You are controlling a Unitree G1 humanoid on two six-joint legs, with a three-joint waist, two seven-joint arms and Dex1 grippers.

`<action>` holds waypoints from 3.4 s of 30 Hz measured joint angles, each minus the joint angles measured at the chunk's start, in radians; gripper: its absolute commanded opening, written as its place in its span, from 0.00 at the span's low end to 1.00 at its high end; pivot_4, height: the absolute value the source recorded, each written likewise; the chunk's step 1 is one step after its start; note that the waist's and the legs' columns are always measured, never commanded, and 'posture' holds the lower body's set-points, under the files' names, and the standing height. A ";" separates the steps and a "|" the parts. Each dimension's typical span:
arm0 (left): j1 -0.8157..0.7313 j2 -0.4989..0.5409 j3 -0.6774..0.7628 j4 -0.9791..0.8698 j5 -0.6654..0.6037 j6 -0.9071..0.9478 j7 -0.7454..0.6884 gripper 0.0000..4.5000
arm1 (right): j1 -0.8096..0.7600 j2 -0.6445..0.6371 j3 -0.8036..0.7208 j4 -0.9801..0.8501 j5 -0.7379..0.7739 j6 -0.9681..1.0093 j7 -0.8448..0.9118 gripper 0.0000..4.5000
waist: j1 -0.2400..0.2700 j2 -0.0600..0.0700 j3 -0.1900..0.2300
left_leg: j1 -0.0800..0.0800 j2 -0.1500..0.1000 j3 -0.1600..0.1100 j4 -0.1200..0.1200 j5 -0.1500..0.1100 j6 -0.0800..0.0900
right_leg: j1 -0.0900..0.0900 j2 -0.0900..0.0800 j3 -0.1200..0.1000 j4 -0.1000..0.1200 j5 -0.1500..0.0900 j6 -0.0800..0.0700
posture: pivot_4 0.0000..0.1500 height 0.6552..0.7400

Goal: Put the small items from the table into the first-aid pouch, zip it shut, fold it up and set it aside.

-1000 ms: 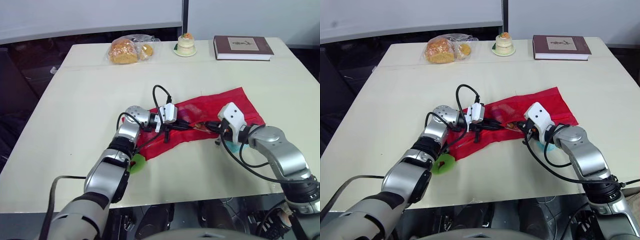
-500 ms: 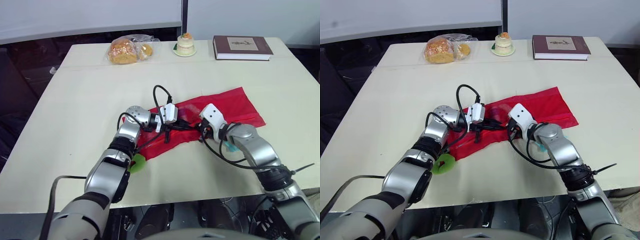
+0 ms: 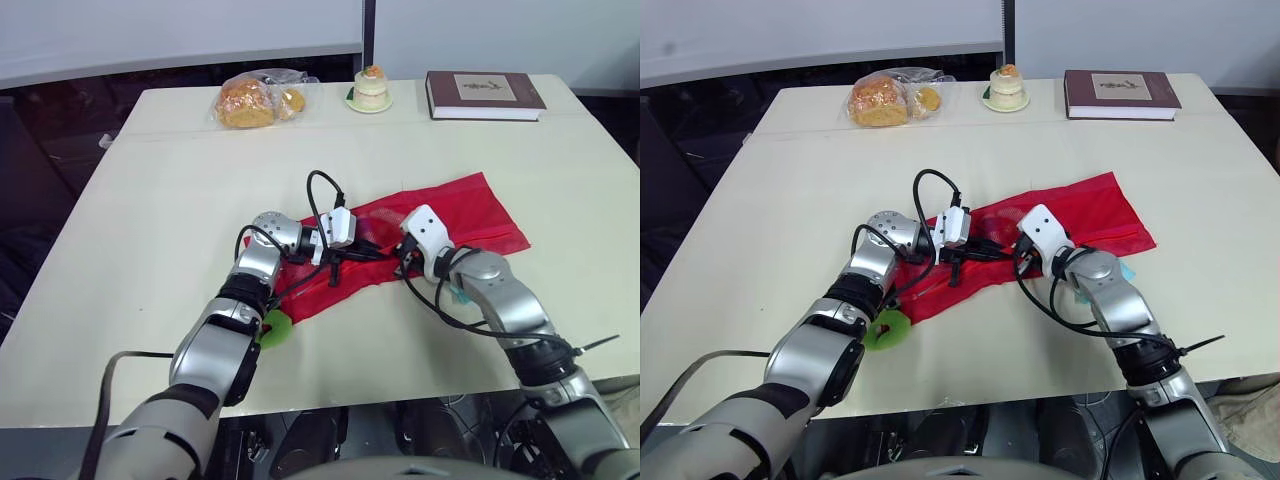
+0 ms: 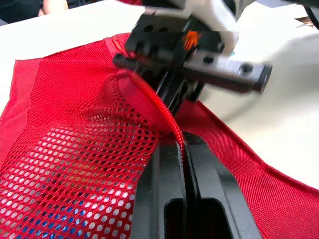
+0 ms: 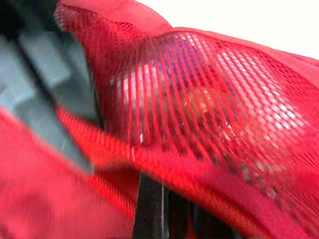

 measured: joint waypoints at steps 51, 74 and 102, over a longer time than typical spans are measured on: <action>0.097 0.324 0.112 -0.077 -0.046 0.212 -0.007 0.95 | 0.724 -0.390 -0.979 -0.469 0.689 -0.053 0.356 1.00 | 0.011 -0.001 0.000 | 0.004 0.001 0.003 -0.001 0.000 0.001 | 0.003 -0.001 0.002 0.000 0.000 0.000 | 1.00 0.87; -0.137 -0.114 -0.090 0.067 0.158 0.138 0.316 0.97 | 0.722 -0.395 -0.884 -0.647 0.850 -0.018 0.207 1.00 | 0.030 -0.002 0.000 | 0.004 0.001 0.003 0.000 0.000 0.001 | 0.005 0.000 0.002 0.000 0.000 0.000 | 1.00 0.87; -0.234 -0.156 -0.095 0.291 0.272 0.029 0.421 0.01 | 0.757 -0.402 -0.854 -0.622 0.642 -0.041 0.136 1.00 | 0.029 -0.002 0.001 | 0.004 0.001 0.004 0.000 0.000 0.001 | 0.005 0.001 0.002 0.000 0.000 0.000 | 1.00 0.87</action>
